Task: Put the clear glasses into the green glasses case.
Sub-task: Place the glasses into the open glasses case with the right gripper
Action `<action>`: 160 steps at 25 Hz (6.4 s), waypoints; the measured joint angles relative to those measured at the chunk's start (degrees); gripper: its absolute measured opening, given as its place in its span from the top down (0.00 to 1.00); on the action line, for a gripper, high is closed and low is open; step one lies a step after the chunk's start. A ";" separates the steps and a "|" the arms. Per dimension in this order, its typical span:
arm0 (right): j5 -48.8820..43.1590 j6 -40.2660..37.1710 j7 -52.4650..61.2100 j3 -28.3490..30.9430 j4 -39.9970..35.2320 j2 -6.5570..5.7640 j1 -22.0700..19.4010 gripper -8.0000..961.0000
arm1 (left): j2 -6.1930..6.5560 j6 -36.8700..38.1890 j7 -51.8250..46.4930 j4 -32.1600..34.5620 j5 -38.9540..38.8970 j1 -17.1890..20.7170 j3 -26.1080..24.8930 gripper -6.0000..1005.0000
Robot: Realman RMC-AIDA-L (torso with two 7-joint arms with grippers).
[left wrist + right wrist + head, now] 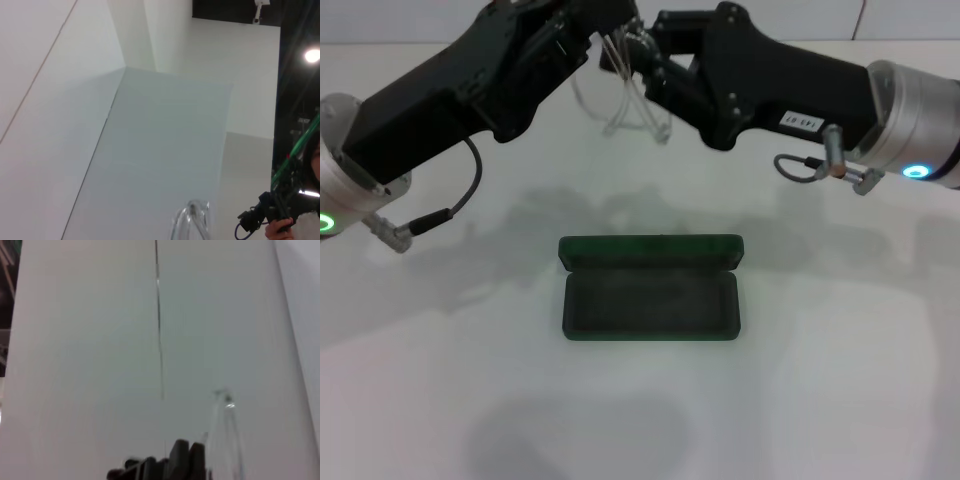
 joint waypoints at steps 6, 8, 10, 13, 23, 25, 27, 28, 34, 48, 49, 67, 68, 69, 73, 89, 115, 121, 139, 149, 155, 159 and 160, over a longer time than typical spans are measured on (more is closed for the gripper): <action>1.87 -0.28 -0.54 -0.22 -0.15 0.00 -0.66 0.89 | 0.11 0.27 0.00 -0.04 0.31 -0.06 0.03 0.96; 1.87 -0.30 -0.55 -0.26 -0.15 0.00 -0.67 0.89 | 0.12 0.30 0.00 -0.04 0.31 -0.13 0.02 0.96; 1.87 -0.26 -0.56 -0.26 -0.12 0.00 -0.67 0.89 | 0.13 0.32 0.00 -0.04 0.31 -0.19 0.06 0.96; 1.87 -0.21 -0.58 -0.23 -0.05 0.00 -0.66 0.91 | 0.13 0.32 0.03 -0.04 0.31 -0.19 0.06 0.96; 1.85 -0.04 -0.61 -0.25 -0.20 0.00 -0.66 0.94 | 0.13 0.33 0.43 -0.04 0.28 -0.23 0.00 0.96; 1.84 -0.06 -0.61 -0.24 -0.20 0.00 -0.66 0.94 | 0.13 0.33 0.43 -0.04 0.25 -0.22 0.00 0.96; 1.82 -0.08 -0.61 -0.24 -0.20 0.00 -0.66 0.94 | 0.13 0.33 0.45 -0.04 0.23 -0.17 0.00 0.96; 1.81 -0.09 -0.61 -0.24 -0.20 0.00 -0.65 0.94 | 0.13 0.33 0.47 -0.04 0.23 -0.15 0.00 0.96; 1.70 -0.10 -0.61 -0.24 -0.20 0.00 -0.56 0.94 | 0.09 0.33 0.52 -0.04 0.15 0.08 0.00 0.96; 1.81 -0.40 -0.61 -0.24 -0.19 0.00 -0.66 0.94 | -0.01 0.38 0.53 -0.10 0.17 0.36 0.08 0.96; 1.81 -0.42 -0.61 -0.24 -0.17 0.00 -0.66 0.94 | 0.00 0.38 0.52 -0.15 0.17 0.37 0.09 0.96; 1.83 -0.54 -0.61 -0.24 0.07 0.00 -0.67 0.94 | 0.04 0.84 0.55 -0.73 0.09 0.40 0.11 0.96; 1.83 -0.54 -0.61 -0.24 0.08 0.00 -0.74 0.94 | 0.04 1.09 0.61 -0.73 0.12 0.40 0.08 0.96; 1.83 -0.54 -0.61 -0.24 0.05 0.00 -0.87 0.94 | 0.04 1.38 0.69 -0.73 0.13 0.40 0.05 0.96; 1.83 -0.55 -0.61 -0.03 -0.33 0.00 -1.73 0.94 | 0.05 2.12 0.86 -0.76 0.05 0.47 0.00 0.96; 2.87 -0.93 -0.61 0.21 -0.41 0.00 -2.88 0.94 | 0.13 2.97 0.88 -0.83 -0.14 1.87 0.02 0.96; -60.80 9.80 48.07 7.76 -61.11 -0.75 -17.85 0.94 | 10.23 7.97 -10.97 10.91 2.05 15.83 -20.91 0.96; -72.61 6.48 62.59 3.08 -70.69 -0.61 -16.18 0.94 | 9.90 8.00 -11.10 11.21 2.30 16.29 -23.31 0.96; -90.74 22.61 68.36 -16.24 -70.41 -0.03 -14.75 0.93 | 9.05 7.81 -10.64 10.46 3.52 15.73 -26.50 0.96; -95.14 30.96 68.65 -23.30 -67.28 0.00 -14.89 0.93 | 8.80 7.69 -11.00 10.41 3.97 15.46 -26.69 0.96; -97.17 36.12 68.65 -27.01 -65.39 0.00 -15.40 0.93 | 8.80 7.69 -10.83 10.41 3.99 15.42 -26.72 0.96; -98.06 37.81 68.95 -27.96 -65.22 0.00 -15.56 0.93 | 8.76 7.70 -10.54 9.60 3.99 15.42 -26.72 0.96; -98.15 38.14 69.05 -28.08 -65.20 0.00 -15.61 0.93 | 8.74 7.70 -10.49 9.40 4.00 15.44 -26.72 0.96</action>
